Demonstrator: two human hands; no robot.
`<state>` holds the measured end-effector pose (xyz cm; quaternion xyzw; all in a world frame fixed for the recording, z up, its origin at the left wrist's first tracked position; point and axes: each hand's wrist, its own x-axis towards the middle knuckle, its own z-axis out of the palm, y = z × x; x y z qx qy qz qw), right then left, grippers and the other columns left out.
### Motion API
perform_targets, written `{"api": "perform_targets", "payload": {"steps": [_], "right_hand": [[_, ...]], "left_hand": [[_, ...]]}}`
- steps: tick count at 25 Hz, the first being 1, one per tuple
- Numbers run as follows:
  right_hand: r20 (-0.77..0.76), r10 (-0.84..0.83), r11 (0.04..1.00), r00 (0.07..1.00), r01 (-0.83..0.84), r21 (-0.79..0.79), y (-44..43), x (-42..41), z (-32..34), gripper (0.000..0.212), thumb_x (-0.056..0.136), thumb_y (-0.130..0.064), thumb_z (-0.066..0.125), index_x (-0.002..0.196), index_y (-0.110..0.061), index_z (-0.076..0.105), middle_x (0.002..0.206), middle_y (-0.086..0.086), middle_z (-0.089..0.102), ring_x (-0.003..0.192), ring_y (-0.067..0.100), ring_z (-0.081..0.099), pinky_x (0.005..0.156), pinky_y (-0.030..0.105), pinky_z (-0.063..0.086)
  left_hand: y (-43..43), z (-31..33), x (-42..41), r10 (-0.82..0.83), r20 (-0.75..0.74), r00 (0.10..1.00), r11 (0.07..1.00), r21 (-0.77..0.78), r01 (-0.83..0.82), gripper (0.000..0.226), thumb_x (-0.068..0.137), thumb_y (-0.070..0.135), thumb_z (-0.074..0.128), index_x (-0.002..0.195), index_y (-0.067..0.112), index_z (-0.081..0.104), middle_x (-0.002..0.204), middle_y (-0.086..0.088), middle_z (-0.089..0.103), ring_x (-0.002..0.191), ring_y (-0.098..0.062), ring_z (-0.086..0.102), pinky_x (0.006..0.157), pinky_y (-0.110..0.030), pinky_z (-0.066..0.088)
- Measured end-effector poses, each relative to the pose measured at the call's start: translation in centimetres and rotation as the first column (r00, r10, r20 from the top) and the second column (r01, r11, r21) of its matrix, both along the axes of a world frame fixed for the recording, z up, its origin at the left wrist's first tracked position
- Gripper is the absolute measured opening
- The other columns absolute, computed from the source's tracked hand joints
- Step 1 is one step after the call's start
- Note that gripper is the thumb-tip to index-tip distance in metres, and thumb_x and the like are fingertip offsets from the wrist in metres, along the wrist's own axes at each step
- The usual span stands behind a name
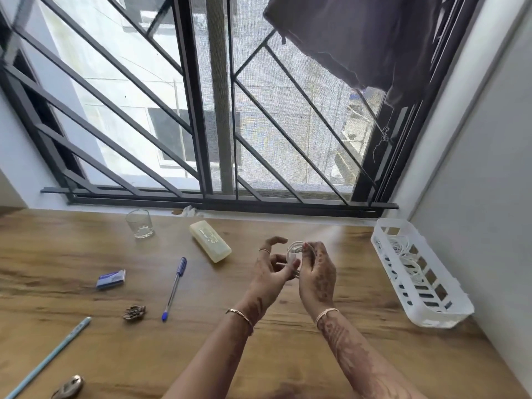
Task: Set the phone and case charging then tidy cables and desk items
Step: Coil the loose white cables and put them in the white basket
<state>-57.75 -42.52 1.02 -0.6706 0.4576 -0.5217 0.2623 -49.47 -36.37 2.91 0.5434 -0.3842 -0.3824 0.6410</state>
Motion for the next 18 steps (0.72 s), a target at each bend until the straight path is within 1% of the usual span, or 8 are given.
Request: {"api": "perform_targets", "payload": {"steps": [2,4,6,8,11,13,16,18], "right_hand": [[-0.001,0.003,1.0,1.0,-0.003,-0.002,0.1,0.0,-0.1,0.012,0.096,-0.018,0.052,0.087,-0.015,0.059,0.079,-0.005,0.064,0.073,0.018,0.061,0.068,0.031,0.047],[-0.001,0.001,1.0,1.0,-0.001,-0.01,0.1,-0.1,0.0,0.011,0.095,-0.017,0.053,0.089,-0.014,0.062,0.082,-0.001,0.067,0.076,0.019,0.063,0.071,0.033,0.049],[-0.004,-0.004,1.0,1.0,0.004,-0.018,0.1,-0.3,0.1,0.011,0.095,-0.017,0.054,0.091,-0.013,0.064,0.083,0.0,0.068,0.077,0.019,0.063,0.071,0.033,0.05],[-0.016,-0.013,1.0,1.0,0.013,-0.025,0.3,-0.6,0.3,0.011,0.095,-0.017,0.054,0.092,-0.013,0.064,0.083,0.0,0.068,0.076,0.019,0.063,0.07,0.031,0.049],[-0.035,-0.022,0.999,0.999,0.02,-0.05,0.6,-1.2,0.6,0.01,0.095,-0.017,0.052,0.091,-0.015,0.062,0.081,-0.005,0.065,0.074,0.015,0.061,0.067,0.027,0.046],[-0.048,-0.032,0.998,0.998,0.029,-0.06,0.6,-1.6,1.1,0.01,0.095,-0.017,0.052,0.09,-0.015,0.061,0.081,-0.009,0.062,0.073,0.011,0.058,0.066,0.023,0.043],[-0.059,-0.058,0.997,0.997,0.056,-0.047,0.5,-2.3,1.5,0.011,0.095,-0.018,0.053,0.09,-0.013,0.061,0.081,-0.008,0.061,0.073,0.011,0.057,0.067,0.024,0.042],[-0.05,-0.075,0.997,0.996,0.074,-0.023,0.5,-3.0,1.6,0.012,0.095,-0.017,0.053,0.091,-0.011,0.063,0.083,-0.004,0.064,0.076,0.014,0.058,0.069,0.026,0.044]], "left_hand": [[0.0,-0.1,-0.2,0.02,0.105,0.994,1.0,-0.003,-0.02,0.033,0.088,0.005,0.062,0.109,0.029,0.053,0.075,-0.002,0.063,0.066,-0.011,0.065,0.073,-0.035,0.058],[-0.1,-0.3,-0.4,0.052,0.226,0.973,0.999,-0.007,-0.052,0.035,0.09,0.011,0.061,0.106,0.041,0.056,0.08,0.0,0.063,0.068,-0.012,0.066,0.075,-0.038,0.059],[-0.1,-0.4,-0.4,0.063,0.329,0.942,0.998,-0.014,-0.062,0.033,0.088,0.019,0.063,0.104,0.048,0.059,0.082,0.003,0.065,0.071,-0.012,0.068,0.075,-0.038,0.059],[0.0,-0.2,-0.2,0.068,0.381,0.922,0.998,-0.021,-0.065,0.029,0.085,0.02,0.067,0.103,0.043,0.063,0.08,0.003,0.069,0.073,-0.01,0.07,0.075,-0.033,0.058],[0.2,0.5,-0.4,0.078,0.422,0.903,0.997,-0.033,-0.071,0.032,0.082,0.014,0.071,0.094,0.041,0.061,0.072,0.009,0.07,0.07,-0.003,0.069,0.072,-0.019,0.053],[0.1,0.6,-0.6,0.079,0.414,0.907,0.997,-0.029,-0.074,0.028,0.084,0.012,0.069,0.09,0.038,0.058,0.071,0.009,0.071,0.07,-0.005,0.069,0.071,-0.016,0.052],[-0.3,0.9,-0.9,0.039,0.252,0.967,0.999,0.003,-0.041,0.021,0.089,0.008,0.062,0.089,0.026,0.05,0.076,0.003,0.074,0.076,-0.019,0.072,0.077,-0.029,0.057],[-0.7,1.1,-1.4,-0.007,0.176,0.984,0.999,0.036,0.0,0.02,0.092,0.007,0.057,0.089,0.023,0.045,0.081,-0.001,0.073,0.076,-0.027,0.07,0.076,-0.039,0.056]]}}
